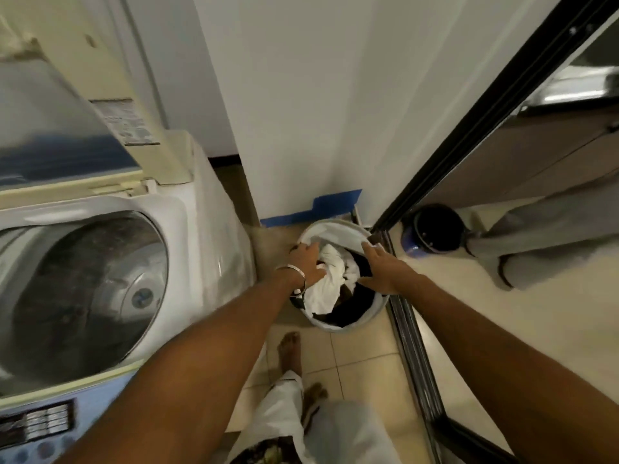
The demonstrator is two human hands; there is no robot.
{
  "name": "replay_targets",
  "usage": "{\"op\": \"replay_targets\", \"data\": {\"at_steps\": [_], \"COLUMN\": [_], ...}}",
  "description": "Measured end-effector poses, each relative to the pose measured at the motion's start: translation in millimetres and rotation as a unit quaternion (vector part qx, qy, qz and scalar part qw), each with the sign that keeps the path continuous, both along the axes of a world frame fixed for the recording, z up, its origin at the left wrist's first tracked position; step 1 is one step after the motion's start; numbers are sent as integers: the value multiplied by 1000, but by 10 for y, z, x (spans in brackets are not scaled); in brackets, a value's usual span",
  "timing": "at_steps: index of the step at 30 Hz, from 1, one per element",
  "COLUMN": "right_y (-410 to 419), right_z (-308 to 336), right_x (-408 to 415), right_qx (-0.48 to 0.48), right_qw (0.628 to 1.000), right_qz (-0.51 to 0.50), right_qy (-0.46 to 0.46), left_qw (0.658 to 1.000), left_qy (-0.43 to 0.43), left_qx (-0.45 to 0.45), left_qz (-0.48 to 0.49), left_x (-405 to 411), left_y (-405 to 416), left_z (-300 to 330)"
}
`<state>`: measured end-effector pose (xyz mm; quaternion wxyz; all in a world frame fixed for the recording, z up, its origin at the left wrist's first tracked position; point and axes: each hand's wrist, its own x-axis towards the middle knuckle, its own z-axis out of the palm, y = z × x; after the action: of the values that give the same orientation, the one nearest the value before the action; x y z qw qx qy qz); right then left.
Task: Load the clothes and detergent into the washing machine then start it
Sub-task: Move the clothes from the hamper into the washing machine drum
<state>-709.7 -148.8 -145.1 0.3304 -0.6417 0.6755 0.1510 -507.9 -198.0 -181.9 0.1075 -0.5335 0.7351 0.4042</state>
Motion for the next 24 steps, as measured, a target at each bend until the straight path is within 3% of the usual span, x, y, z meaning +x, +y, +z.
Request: {"op": "replay_targets", "data": {"at_steps": [6,11,19,24], "right_y": [-213,-394,-632,-824], "right_z": [-964,-1843,-3086,-3932], "right_x": [-261,-503,-695,-756], "right_qx": [35,60,83,88], "right_qw": [999,996,978,958], "right_qz": [2,-4,-123,-197], "right_qy": [-42,-72,-144,-188], "left_qw": [996,976,896,822], "left_qy": [-5,19,42,52], "left_qx": [60,113,175,180], "left_qz": [60,183,405,537], "left_x": [-235,-467,-780,-799], "left_y": [-113,-93,2,-33], "left_z": [-832,-1677,-3038,-3821]}}
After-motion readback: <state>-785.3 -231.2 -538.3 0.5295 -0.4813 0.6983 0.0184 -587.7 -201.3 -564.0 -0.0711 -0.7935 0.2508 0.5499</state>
